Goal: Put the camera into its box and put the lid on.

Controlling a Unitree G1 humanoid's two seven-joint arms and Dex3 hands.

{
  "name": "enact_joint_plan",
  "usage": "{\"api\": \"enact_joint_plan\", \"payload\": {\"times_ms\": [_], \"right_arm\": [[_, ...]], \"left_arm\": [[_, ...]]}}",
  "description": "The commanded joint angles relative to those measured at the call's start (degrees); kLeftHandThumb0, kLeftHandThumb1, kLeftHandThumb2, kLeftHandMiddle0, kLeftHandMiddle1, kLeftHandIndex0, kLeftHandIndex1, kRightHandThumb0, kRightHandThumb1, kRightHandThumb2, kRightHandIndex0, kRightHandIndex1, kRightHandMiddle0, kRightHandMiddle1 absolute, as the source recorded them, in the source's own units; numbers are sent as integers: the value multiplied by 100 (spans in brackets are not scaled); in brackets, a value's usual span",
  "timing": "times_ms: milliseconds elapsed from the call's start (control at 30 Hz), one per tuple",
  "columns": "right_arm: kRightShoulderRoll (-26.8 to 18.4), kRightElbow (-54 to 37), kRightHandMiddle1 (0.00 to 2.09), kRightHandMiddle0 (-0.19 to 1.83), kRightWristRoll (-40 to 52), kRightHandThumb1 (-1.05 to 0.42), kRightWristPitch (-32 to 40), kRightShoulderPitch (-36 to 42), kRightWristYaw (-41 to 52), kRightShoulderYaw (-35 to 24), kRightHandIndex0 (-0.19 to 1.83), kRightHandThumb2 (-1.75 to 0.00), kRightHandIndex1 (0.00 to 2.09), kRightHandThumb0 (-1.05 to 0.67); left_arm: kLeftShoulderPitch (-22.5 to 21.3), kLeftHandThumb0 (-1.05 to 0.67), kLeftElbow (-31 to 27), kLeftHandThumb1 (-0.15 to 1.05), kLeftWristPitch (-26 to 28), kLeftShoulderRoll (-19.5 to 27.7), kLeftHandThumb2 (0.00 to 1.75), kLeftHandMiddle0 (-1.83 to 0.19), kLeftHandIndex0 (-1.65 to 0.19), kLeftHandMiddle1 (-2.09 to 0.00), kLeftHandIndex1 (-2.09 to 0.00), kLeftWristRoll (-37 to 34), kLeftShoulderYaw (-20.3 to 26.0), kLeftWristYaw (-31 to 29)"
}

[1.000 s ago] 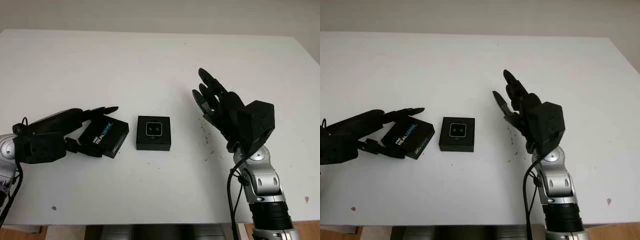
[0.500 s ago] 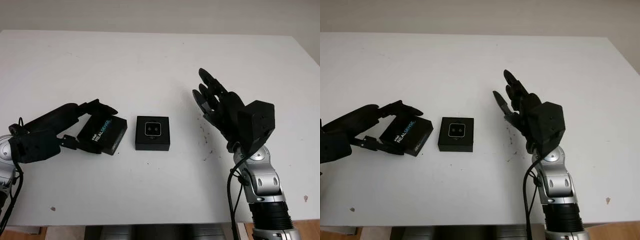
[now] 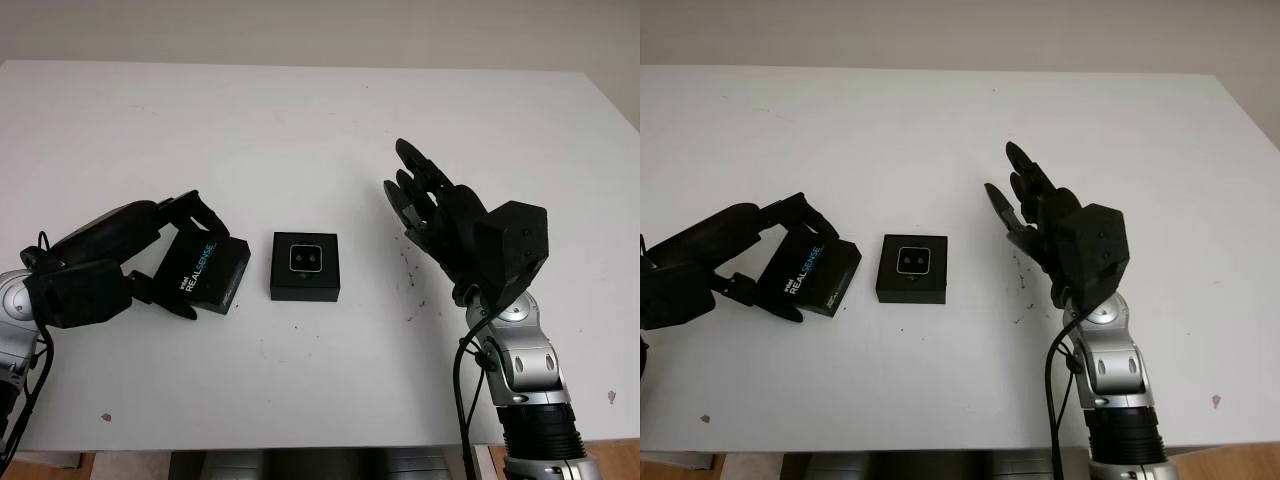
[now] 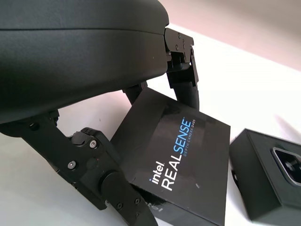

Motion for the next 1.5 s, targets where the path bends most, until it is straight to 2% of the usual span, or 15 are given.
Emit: {"api": "enact_joint_plan", "payload": {"times_ms": [0,133,333,533,733,800,1033,1233,1333,1467], "right_arm": [[-24,-55,9,15,-38,-105,-92,44,16,16,11,-34,6,-64],[-9,-32,9,14,-51,-105,-121,72,15,33,11,-34,6,-65],[26,9,9,14,-89,-105,-162,101,0,75,12,-34,6,-66],[54,52,9,14,-116,-105,-176,129,-8,121,12,-34,6,-67],[86,81,9,15,-161,-105,-219,148,-19,157,12,-35,6,-70],[97,85,9,16,-193,-105,-220,156,-49,171,13,-35,6,-71],[140,121,10,17,-218,-105,-288,178,-96,181,15,-34,7,-71],[185,164,10,18,-193,-105,-377,171,-112,188,15,-34,7,-68],[202,179,10,18,-201,-105,-385,160,-126,202,15,-34,7,-68],[206,209,11,19,-267,-105,-441,153,-174,234,16,-34,7,-69]], "left_arm": [[80,-31,-170,97,418,-185,5,-27,-18,-185,-166,15,89,173],[62,-30,-778,95,1425,-503,5,-24,-19,-190,-168,-50,251,456],[-112,-32,-1585,95,2606,-831,5,-22,-18,-193,-176,-160,373,628],[-409,-31,-2530,93,3939,-930,5,-35,-22,-189,-173,-421,341,204],[-681,-30,-2938,92,4866,-946,5,-41,-27,-189,-169,-1162,482,-411],[-750,-30,-2896,91,4899,-985,5,-44,-29,-195,-171,-1387,501,-561],[-852,-32,-2942,90,5071,-837,5,-48,-31,-191,-169,-1684,531,-819],[-911,-32,-3056,91,5115,-682,6,-47,-29,-192,-169,-1426,319,-801],[-951,-32,-2972,91,5247,-681,5,-44,-29,-198,-171,-1195,70,-814],[-942,-29,-2845,92,5237,-765,5,-43,-28,-191,-171,-874,-241,-751]]}}
